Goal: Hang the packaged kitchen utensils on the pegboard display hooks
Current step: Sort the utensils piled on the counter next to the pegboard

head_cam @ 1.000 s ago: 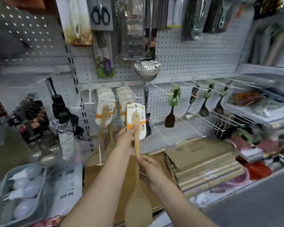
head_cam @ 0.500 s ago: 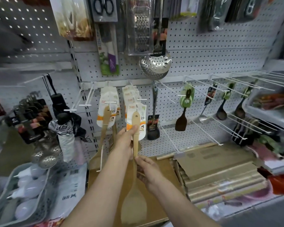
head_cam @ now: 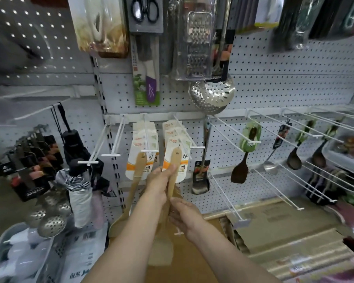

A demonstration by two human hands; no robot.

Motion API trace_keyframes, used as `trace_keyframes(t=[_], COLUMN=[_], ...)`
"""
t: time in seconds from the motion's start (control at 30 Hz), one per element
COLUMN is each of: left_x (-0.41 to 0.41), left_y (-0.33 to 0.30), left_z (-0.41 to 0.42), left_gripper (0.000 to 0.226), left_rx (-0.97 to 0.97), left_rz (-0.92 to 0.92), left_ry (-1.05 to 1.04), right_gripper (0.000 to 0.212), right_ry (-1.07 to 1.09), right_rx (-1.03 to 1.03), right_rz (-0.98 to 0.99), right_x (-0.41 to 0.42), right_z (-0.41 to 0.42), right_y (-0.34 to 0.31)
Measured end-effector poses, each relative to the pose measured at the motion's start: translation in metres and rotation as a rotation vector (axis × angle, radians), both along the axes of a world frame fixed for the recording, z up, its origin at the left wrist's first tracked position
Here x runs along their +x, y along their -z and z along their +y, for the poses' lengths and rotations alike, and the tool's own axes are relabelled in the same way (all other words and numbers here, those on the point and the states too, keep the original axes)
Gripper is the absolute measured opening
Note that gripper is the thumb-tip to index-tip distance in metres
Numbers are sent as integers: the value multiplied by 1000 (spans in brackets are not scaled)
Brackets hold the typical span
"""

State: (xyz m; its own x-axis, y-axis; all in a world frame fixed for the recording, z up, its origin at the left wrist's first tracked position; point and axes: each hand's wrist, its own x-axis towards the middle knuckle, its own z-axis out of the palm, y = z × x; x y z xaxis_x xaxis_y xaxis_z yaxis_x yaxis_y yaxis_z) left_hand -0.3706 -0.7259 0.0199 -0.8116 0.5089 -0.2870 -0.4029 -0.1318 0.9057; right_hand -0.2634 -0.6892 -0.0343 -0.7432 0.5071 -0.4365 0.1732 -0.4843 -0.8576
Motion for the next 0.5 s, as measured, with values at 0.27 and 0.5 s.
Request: trace_keyframes(t=[0.27, 0.5], left_x=[14, 65], left_y=[16, 11], left_z=[-15, -62], left_gripper=[41, 18], left_rx=[-38, 0], left_rz=[-63, -175], left_ry=[-21, -8], right_gripper=[27, 27], right_ry=[127, 122], right_rx=[-17, 42], right_rz=[-57, -24], right_x=[-7, 21], right_z=[-3, -25], right_y=[-15, -19])
